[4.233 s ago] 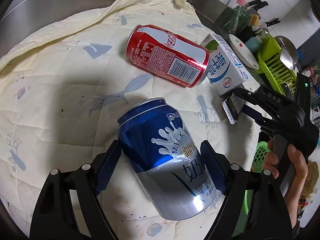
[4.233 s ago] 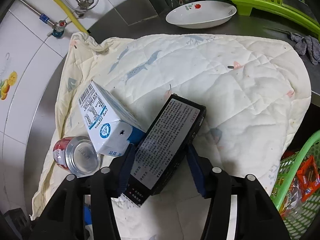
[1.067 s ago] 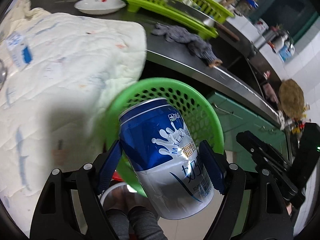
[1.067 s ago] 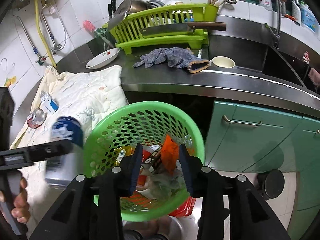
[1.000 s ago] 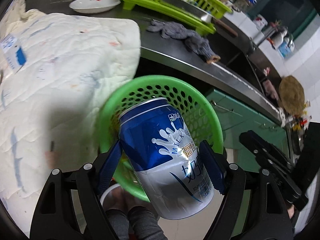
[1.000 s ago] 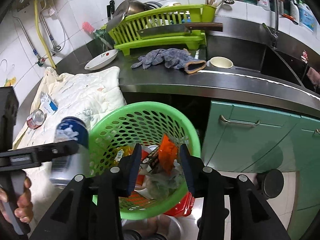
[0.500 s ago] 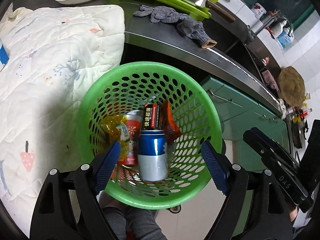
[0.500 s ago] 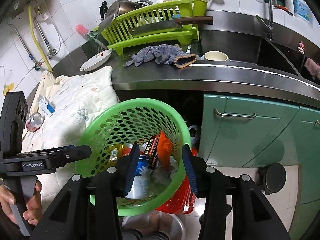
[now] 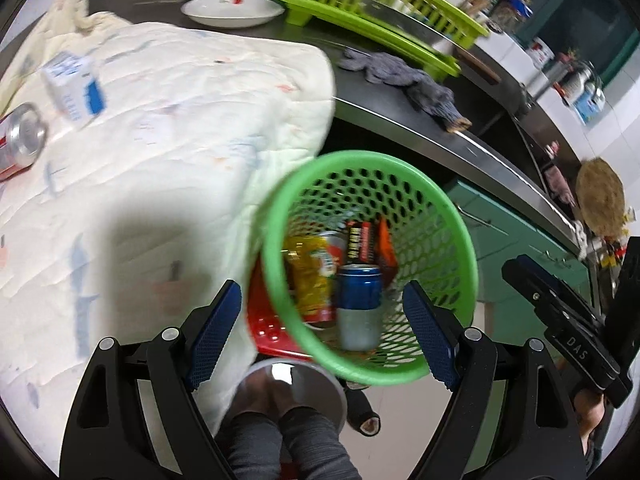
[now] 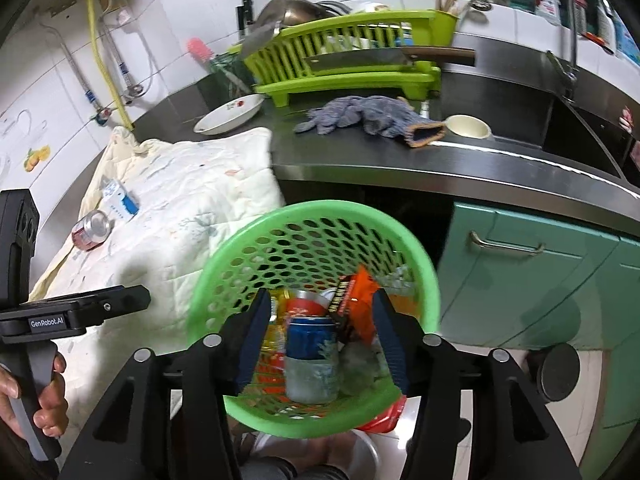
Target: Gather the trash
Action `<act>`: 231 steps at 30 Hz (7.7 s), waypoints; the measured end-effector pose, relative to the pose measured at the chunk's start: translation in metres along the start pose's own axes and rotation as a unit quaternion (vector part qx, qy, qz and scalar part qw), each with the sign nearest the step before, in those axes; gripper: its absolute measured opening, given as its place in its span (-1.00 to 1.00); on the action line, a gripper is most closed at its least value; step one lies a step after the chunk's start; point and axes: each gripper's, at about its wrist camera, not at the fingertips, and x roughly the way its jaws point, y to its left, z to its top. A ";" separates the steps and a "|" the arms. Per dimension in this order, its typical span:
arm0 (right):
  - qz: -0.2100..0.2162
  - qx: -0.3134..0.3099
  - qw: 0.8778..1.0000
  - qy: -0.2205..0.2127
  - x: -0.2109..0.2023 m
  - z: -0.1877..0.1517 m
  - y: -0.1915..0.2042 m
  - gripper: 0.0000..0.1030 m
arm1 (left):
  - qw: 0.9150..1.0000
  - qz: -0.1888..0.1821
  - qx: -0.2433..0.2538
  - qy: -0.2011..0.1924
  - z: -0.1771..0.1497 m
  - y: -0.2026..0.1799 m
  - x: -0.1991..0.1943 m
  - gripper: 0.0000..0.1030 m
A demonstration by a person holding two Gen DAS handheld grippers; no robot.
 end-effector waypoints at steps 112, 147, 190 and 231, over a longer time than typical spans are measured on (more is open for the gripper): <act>0.138 -0.204 0.969 0.007 0.119 0.071 0.196 -0.20 | 0.934 0.061 -0.342 -0.084 0.076 0.273 -0.056 0.54; -0.079 -0.073 0.994 0.005 0.052 -0.014 -0.005 -0.09 | 0.998 -0.052 -0.018 0.021 0.040 -0.006 0.033 0.52; -0.032 -0.050 0.998 -0.029 -0.027 -0.078 0.061 0.45 | 0.991 0.055 0.091 -0.083 -0.023 -0.001 -0.047 0.60; 0.007 -0.099 0.991 -0.093 -0.092 -0.110 0.165 0.74 | 0.966 0.139 0.039 -0.216 -0.143 0.084 -0.179 0.90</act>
